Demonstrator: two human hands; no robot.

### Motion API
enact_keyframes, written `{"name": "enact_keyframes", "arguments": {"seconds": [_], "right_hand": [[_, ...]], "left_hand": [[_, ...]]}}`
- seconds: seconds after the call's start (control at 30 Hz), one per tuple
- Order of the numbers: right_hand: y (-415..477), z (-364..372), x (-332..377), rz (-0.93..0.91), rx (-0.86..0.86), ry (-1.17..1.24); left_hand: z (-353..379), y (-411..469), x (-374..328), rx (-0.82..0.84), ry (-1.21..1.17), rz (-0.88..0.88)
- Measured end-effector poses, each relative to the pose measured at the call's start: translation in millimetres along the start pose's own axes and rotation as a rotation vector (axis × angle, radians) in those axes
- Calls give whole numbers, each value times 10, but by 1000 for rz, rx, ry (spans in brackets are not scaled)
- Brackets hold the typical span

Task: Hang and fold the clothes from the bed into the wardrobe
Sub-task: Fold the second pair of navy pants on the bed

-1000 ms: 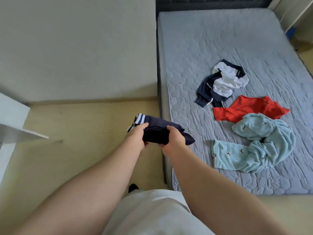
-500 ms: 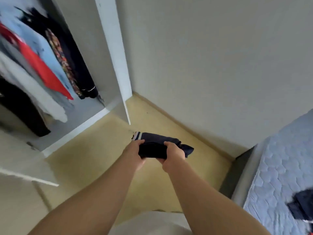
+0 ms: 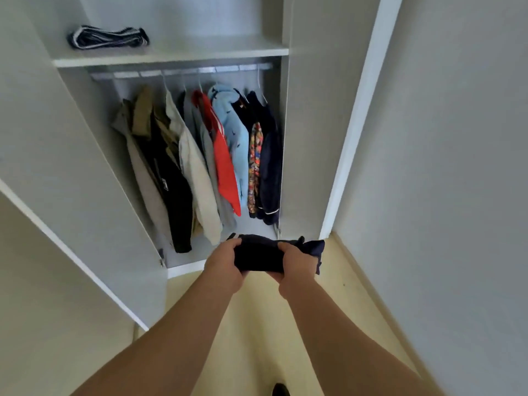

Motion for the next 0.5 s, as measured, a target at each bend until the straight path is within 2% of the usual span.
{"name": "enact_keyframes", "arguments": {"seconds": [0.2, 0.33, 0.5], "right_hand": [[-26, 1478, 1257, -212, 205, -87], [-173, 2364, 1859, -291, 362, -29], [-265, 3329, 2431, -371, 529, 50]], "left_hand": [[936, 391, -1518, 42, -173, 217], [1272, 503, -2465, 56, -233, 353], [1612, 721, -3468, 183, -243, 525]]}}
Point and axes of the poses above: each hand's wrist, its own y-axis towards the middle knuckle, its own z-axis out of the palm, x = y × z, the point moved 2 cm from there along y, towards the middle knuckle, and after that the axes turned 7 degrees about z, right-handed, at the moved point
